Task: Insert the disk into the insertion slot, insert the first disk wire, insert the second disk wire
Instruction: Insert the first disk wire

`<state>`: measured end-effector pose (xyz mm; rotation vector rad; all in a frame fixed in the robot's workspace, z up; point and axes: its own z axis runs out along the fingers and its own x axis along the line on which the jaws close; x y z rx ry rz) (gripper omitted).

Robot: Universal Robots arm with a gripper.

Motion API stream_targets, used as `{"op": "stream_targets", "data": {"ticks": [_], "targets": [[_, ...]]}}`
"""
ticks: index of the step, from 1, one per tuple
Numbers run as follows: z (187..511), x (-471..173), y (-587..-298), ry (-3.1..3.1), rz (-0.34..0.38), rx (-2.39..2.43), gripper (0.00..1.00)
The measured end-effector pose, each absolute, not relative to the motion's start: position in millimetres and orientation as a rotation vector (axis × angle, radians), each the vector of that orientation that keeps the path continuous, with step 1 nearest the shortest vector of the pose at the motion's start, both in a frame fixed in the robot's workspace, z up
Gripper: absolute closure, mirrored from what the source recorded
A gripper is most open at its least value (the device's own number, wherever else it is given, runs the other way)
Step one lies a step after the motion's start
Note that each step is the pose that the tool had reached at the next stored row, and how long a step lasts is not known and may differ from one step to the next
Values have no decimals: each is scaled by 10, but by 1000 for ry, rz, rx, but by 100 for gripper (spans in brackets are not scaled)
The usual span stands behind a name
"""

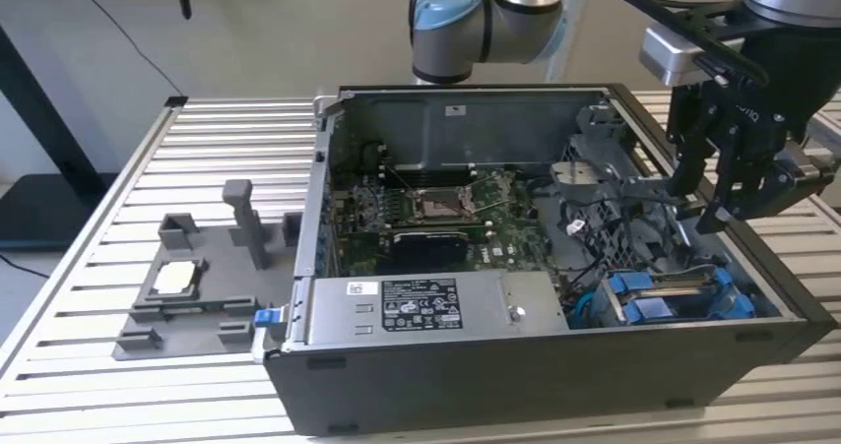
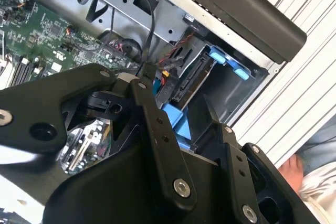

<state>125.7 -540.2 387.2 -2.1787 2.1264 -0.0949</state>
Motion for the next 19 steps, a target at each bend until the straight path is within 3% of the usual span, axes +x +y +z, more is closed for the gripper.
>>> {"op": "stream_targets", "data": {"ticks": [6,13,19], "targets": [[3870,1258,-5401,2126,-95,-2179,49],[3868,1259,-5401,2126,-95,-2179,80],[3866,1260,-5401,2126,-95,-2179,81]]}}
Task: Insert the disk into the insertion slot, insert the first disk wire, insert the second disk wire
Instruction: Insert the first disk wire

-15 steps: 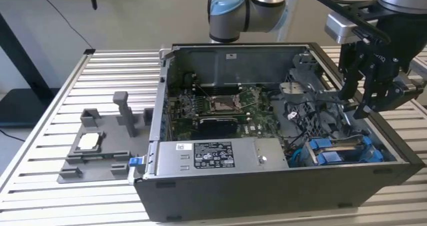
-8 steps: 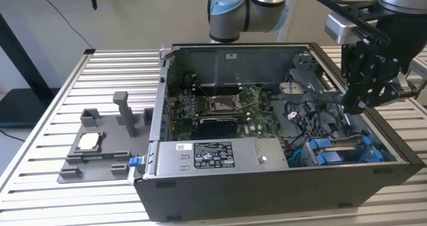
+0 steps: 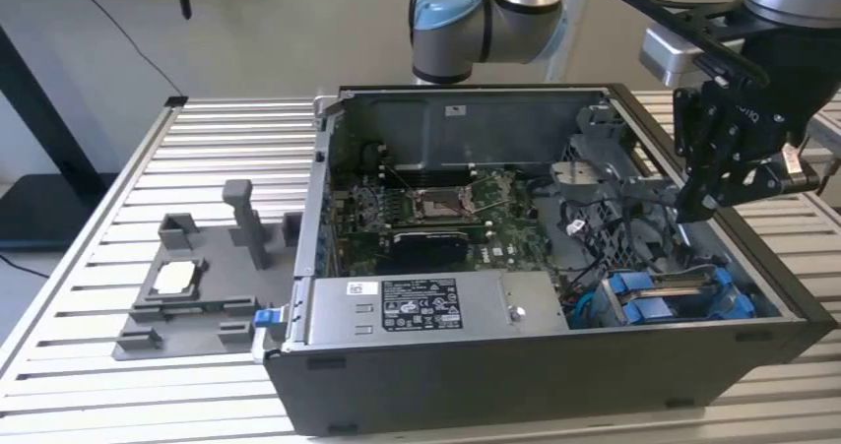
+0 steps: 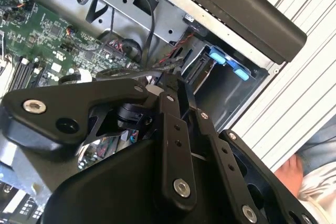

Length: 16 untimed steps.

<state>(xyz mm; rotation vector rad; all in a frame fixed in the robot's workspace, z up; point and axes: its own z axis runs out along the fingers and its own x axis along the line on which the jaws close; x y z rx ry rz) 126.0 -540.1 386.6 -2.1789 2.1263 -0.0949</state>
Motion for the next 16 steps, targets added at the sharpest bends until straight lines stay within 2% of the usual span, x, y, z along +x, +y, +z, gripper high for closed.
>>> {"op": "stream_targets", "data": {"ticks": [8,16], "targets": [[3862,1262,-5401,2127,-94,-2179,81],[3821,1361,-5410,2153,-45,-2205,81]]}}
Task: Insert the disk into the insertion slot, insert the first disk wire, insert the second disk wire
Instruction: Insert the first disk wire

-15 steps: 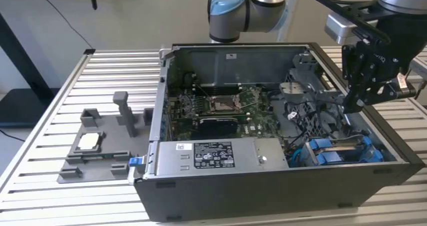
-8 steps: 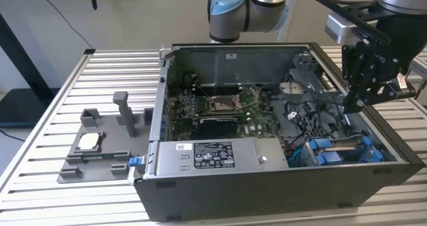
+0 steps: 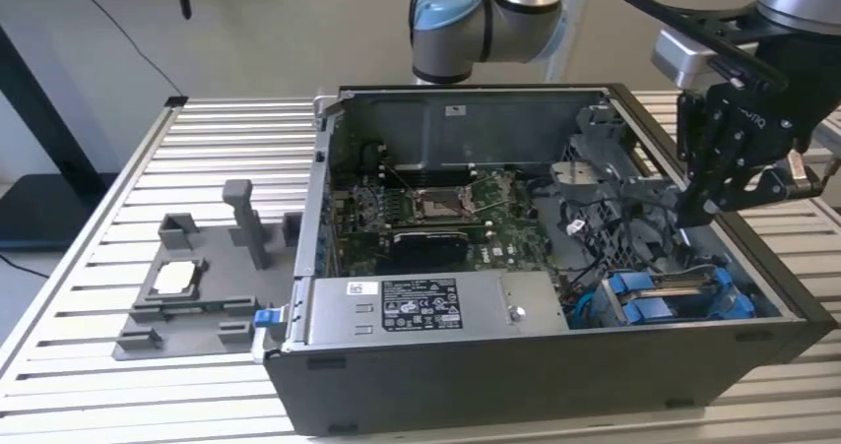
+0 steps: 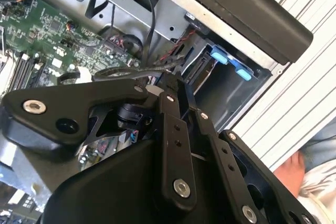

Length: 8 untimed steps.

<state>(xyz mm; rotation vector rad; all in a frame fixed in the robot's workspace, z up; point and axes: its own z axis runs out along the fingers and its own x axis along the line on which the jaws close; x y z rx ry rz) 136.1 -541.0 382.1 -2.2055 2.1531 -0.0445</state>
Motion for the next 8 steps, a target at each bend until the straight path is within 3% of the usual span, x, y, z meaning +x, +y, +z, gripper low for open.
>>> {"op": "stream_targets", "data": {"ticks": [8], "targets": [[3770,1431,-5431,2159,-32,-2211,81]]}}
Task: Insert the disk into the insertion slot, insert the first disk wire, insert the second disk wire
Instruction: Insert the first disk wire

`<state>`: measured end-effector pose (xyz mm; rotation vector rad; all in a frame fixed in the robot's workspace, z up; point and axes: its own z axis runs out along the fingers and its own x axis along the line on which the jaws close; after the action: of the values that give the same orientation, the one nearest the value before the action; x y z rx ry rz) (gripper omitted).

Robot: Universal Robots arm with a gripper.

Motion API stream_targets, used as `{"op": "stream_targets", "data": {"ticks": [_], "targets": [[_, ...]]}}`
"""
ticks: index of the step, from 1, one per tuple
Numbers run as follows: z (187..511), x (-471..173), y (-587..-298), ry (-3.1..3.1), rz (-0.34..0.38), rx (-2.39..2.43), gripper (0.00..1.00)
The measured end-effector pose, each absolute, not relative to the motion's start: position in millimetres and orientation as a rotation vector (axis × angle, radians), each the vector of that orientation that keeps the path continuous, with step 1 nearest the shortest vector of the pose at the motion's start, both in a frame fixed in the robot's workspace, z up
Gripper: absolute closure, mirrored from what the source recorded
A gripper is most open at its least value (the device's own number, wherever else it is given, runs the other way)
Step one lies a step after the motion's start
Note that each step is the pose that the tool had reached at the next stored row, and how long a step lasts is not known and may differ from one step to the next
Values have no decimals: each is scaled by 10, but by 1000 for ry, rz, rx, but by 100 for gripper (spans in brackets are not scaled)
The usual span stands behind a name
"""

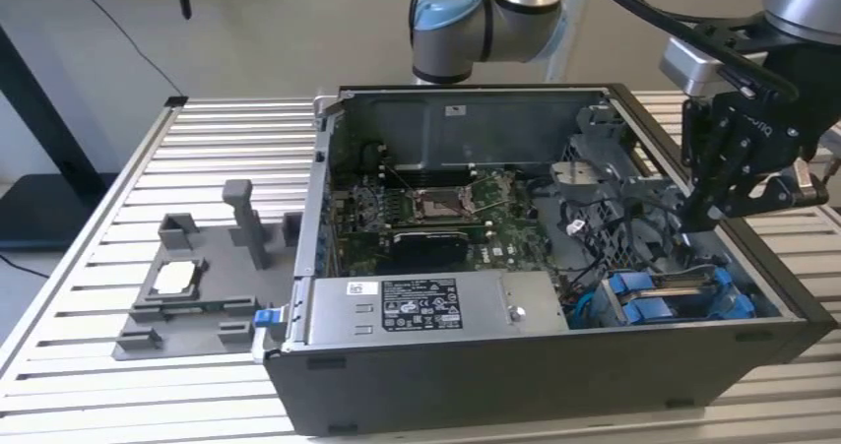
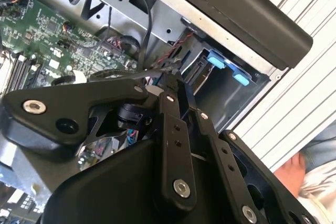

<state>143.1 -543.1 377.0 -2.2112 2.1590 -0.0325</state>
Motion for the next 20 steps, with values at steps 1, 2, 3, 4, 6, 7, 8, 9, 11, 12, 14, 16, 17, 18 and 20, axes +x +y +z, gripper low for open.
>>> {"op": "stream_targets", "data": {"ticks": [1,2,3,4,6,7,8,9,11,12,14,16,17,18,20], "targets": [[3770,1433,-5431,2159,-32,-2211,81],[3770,1433,-5431,2159,-33,-2211,81],[3768,1434,-5431,2159,-32,-2211,81],[3765,1434,-5431,2159,-32,-2211,81],[3763,1435,-5431,2159,-32,-2211,81],[3763,1434,-5431,2159,-32,-2211,81],[3762,1434,-5431,2159,-33,-2211,81],[3762,1435,-5431,2159,-33,-2211,81],[3759,1434,-5431,2159,-32,-2212,81],[3757,1434,-5431,2160,-32,-2212,81],[3750,1435,-5431,2162,-29,-2214,81],[3734,1434,-5431,2162,-28,-2214,81],[3722,1435,-5431,2162,-28,-2215,81],[3708,1434,-5431,2163,-28,-2215,81],[3691,1437,-5437,2166,-21,-2219,81]]}}
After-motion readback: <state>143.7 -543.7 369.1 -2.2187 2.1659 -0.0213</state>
